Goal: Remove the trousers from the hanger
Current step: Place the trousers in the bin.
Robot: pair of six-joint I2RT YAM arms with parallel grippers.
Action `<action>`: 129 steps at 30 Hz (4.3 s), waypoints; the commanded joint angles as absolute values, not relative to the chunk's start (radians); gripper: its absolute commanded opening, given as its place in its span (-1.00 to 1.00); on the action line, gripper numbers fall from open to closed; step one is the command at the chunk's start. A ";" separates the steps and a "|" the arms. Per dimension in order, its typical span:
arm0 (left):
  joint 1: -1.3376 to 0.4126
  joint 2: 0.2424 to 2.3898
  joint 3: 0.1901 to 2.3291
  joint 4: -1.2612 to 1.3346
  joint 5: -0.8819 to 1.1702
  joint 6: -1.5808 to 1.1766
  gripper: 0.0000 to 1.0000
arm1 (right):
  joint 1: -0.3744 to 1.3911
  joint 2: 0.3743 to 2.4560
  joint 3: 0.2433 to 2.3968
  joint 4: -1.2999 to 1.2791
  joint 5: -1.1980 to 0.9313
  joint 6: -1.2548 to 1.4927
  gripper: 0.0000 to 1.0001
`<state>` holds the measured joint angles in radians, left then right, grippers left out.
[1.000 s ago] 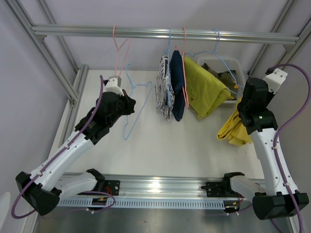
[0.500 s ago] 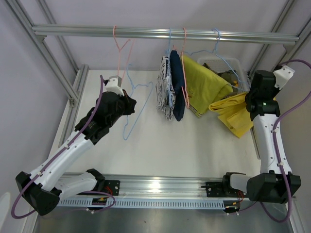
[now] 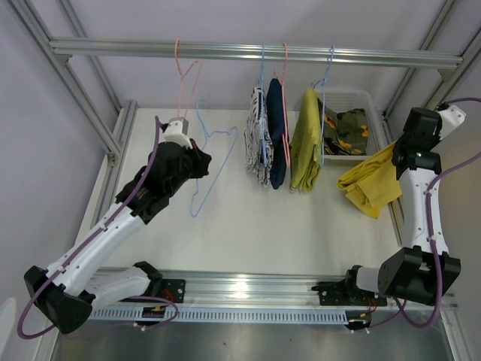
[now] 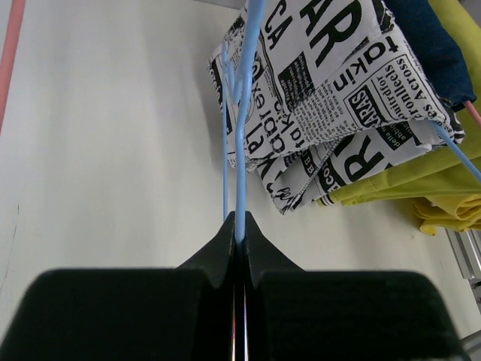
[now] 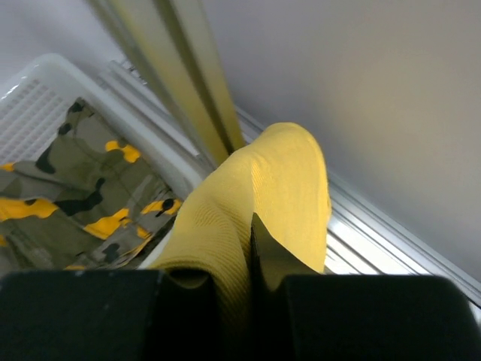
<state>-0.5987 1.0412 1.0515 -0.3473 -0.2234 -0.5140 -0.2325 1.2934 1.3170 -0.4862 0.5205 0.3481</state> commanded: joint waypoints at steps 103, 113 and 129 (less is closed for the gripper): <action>-0.591 1.031 1.112 -0.328 -0.135 -0.499 -0.99 | -0.037 2.576 2.553 -0.107 0.012 0.370 0.40; -0.592 1.048 1.120 -0.331 -0.117 -0.491 -0.99 | -0.026 2.464 2.507 -0.143 -0.071 0.407 0.76; -0.595 1.039 1.124 -0.331 -0.095 -0.489 -0.99 | -0.022 2.185 2.013 -0.236 0.057 0.394 -0.58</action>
